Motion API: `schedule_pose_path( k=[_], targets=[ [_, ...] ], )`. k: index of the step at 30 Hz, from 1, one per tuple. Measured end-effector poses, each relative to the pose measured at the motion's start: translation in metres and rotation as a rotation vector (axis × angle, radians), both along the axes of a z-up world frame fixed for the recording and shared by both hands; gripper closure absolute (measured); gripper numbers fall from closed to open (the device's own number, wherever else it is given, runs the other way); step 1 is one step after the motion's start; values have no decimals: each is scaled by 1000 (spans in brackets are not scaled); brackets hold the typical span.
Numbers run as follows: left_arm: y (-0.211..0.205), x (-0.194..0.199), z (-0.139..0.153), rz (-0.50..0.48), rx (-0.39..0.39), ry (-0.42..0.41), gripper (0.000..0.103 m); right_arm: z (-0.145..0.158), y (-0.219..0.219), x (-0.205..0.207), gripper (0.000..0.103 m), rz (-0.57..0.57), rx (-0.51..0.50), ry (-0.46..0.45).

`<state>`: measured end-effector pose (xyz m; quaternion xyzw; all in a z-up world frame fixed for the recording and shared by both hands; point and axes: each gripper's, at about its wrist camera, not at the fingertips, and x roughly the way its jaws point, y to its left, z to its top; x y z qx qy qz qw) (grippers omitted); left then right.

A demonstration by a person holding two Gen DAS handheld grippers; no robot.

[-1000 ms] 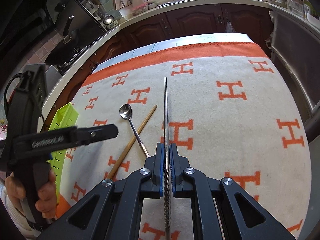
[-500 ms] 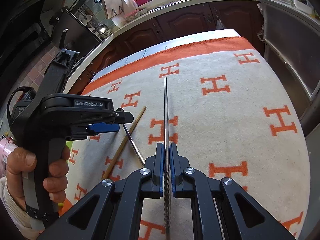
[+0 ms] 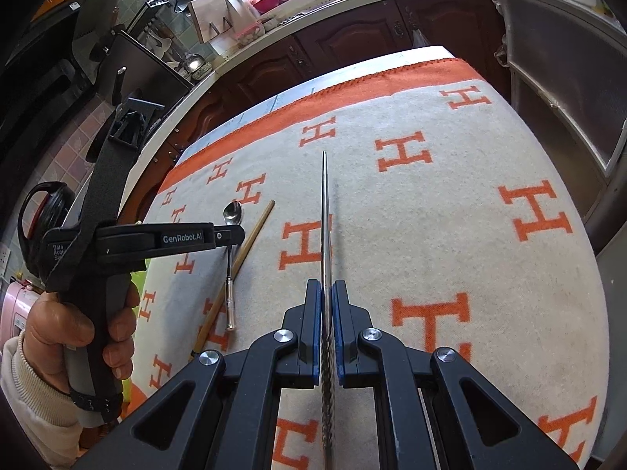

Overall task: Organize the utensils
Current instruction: 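Lift the twisted rod with the right tool while the left tool grasps a small silver spoon, then lower the small spoon into the tray with the left tool while the right tool lowers the rod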

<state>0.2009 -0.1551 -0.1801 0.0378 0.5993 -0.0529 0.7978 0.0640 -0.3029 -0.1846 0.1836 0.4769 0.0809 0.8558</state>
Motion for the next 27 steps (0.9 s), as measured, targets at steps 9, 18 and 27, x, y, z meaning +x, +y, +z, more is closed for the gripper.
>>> schedule_pose_path(
  k=[9, 18, 27],
  targets=[
    [14, -20, 3, -13, -59, -92, 99, 4, 8, -3, 98, 13, 7, -5],
    [48, -55, 13, -35, -159, -144, 102, 21, 21, -10, 98, 46, 0, -28],
    [104, -101, 61, -17, -197, -194, 102, 51, 71, -18, 98, 135, 0, -65]
  ],
)
